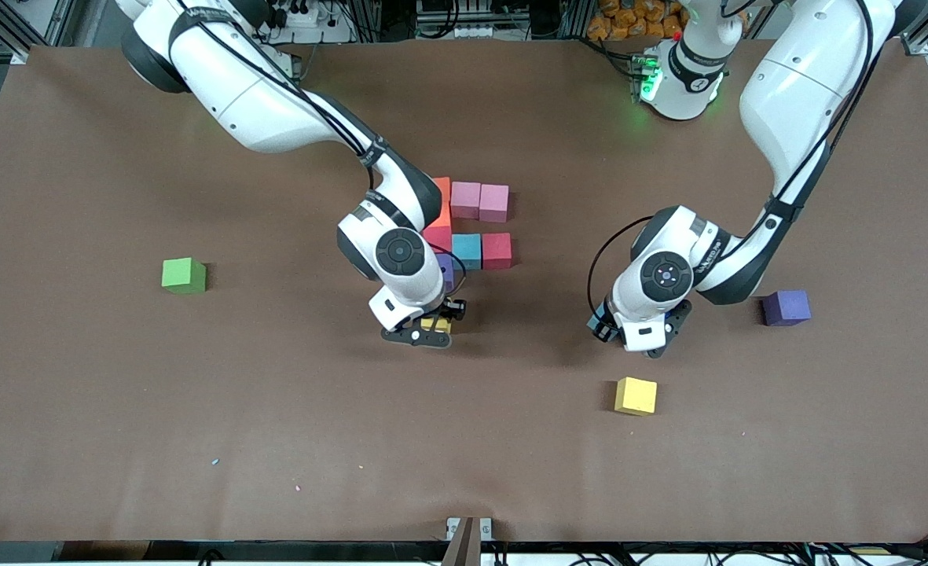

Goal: Arrange 11 blocks into digit 3
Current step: 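Carry the yellow cube with the right gripper while the left gripper reaches cyan, then grasp the cyan cube with the left gripper while the right gripper holds yellow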

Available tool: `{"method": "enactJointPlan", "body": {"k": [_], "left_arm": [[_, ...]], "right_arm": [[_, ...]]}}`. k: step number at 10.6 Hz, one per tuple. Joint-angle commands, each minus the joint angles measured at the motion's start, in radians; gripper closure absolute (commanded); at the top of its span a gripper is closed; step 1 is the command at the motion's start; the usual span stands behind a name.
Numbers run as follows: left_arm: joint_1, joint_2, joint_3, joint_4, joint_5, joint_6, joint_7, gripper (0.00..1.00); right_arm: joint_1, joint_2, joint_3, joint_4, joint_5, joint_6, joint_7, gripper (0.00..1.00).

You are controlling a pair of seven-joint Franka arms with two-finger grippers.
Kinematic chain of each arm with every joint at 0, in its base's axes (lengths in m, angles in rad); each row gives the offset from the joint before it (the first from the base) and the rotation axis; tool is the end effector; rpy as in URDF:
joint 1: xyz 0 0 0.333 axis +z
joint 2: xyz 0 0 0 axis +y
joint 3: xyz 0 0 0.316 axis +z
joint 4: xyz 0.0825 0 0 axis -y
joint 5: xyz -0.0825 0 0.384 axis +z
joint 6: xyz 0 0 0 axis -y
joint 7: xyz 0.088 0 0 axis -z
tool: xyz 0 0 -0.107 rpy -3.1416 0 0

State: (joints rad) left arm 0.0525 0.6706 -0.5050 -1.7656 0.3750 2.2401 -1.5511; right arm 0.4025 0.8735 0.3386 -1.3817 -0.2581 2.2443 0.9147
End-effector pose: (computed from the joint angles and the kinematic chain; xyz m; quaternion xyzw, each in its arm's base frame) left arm 0.5989 -0.2511 0.2132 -0.8936 -0.4465 0.0363 0.0296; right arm 0.5826 0.4508 0.2101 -0.9972 0.0671 0.0050 0.0325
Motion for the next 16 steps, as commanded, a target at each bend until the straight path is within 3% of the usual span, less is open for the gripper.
{"method": "enactJointPlan", "body": {"k": [1, 6, 16], "left_arm": [[-0.011, 0.001, 0.002, 0.035, 0.007, -0.013, -0.010, 0.79], [-0.025, 0.000, -0.001, 0.095, -0.015, -0.077, -0.012, 0.91], [-0.059, 0.000, -0.004, 0.132, -0.064, -0.079, -0.057, 0.91]], "right_arm": [[-0.013, -0.001, 0.022, -0.014, -0.026, 0.008, -0.026, 1.00], [-0.024, -0.010, 0.036, -0.042, -0.053, 0.006, -0.053, 1.00], [-0.033, -0.031, 0.059, -0.089, -0.095, 0.011, -0.053, 1.00]]}}
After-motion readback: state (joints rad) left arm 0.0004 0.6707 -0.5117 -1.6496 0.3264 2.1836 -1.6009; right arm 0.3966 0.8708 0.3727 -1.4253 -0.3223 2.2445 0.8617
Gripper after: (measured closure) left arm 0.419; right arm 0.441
